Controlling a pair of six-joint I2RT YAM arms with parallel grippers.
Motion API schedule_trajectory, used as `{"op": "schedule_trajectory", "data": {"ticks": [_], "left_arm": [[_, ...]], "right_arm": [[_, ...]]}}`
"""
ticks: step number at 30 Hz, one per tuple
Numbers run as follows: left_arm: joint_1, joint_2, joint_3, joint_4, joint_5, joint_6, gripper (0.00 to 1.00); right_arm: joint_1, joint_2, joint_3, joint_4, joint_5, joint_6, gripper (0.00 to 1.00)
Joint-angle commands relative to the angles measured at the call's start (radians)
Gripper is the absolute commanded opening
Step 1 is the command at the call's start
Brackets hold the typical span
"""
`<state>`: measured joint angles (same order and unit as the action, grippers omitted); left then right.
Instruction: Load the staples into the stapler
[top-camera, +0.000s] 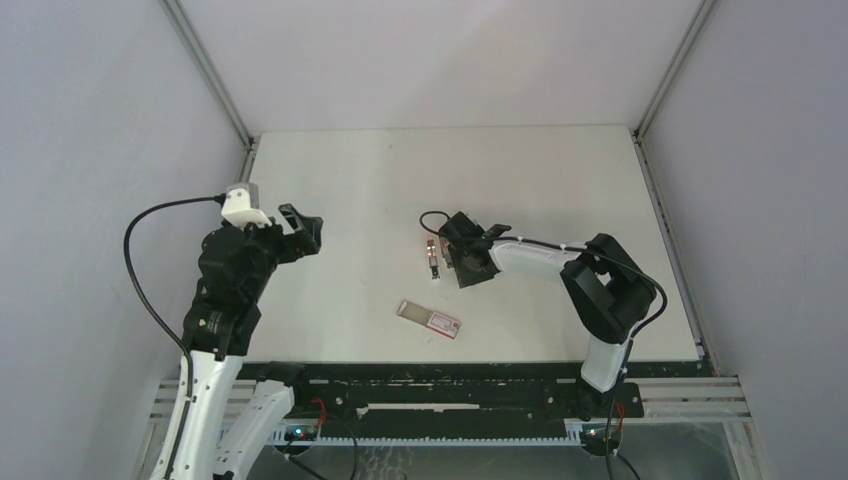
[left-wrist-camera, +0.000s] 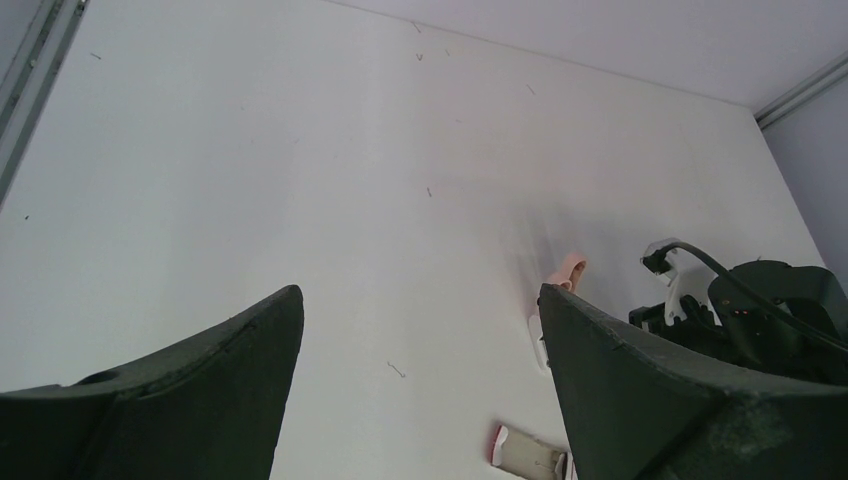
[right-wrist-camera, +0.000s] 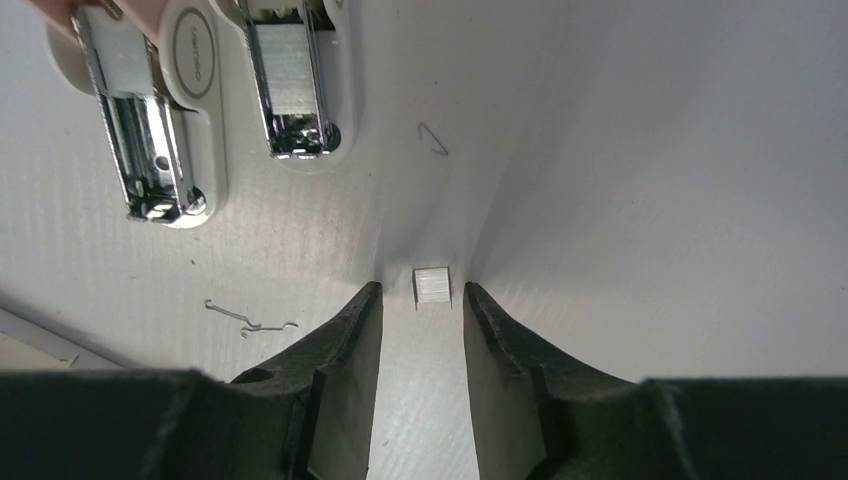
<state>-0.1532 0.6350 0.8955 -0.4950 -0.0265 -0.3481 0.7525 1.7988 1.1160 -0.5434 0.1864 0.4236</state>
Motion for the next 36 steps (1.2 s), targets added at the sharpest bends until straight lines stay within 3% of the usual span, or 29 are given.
{"op": "schedule_trajectory", "data": {"ticks": [1,29,36], "left_arm": [[0.015,0.000,-0.030,0.045,0.025,-0.012,0.91],[0.025,0.001,-0.041,0.059,0.060,-0.042,0.89],[-0.015,0.000,-0.194,0.277,0.231,-0.219,0.85]], "right_arm": [[0.001,0.014,0.047,0.030,0.028,-0.011,0.34],[0.000,-0.026,0.046,0.023,0.021,-0.011,0.17],[-0.028,-0.184,0.001,0.074,-0.094,-0.005,0.16]]}}
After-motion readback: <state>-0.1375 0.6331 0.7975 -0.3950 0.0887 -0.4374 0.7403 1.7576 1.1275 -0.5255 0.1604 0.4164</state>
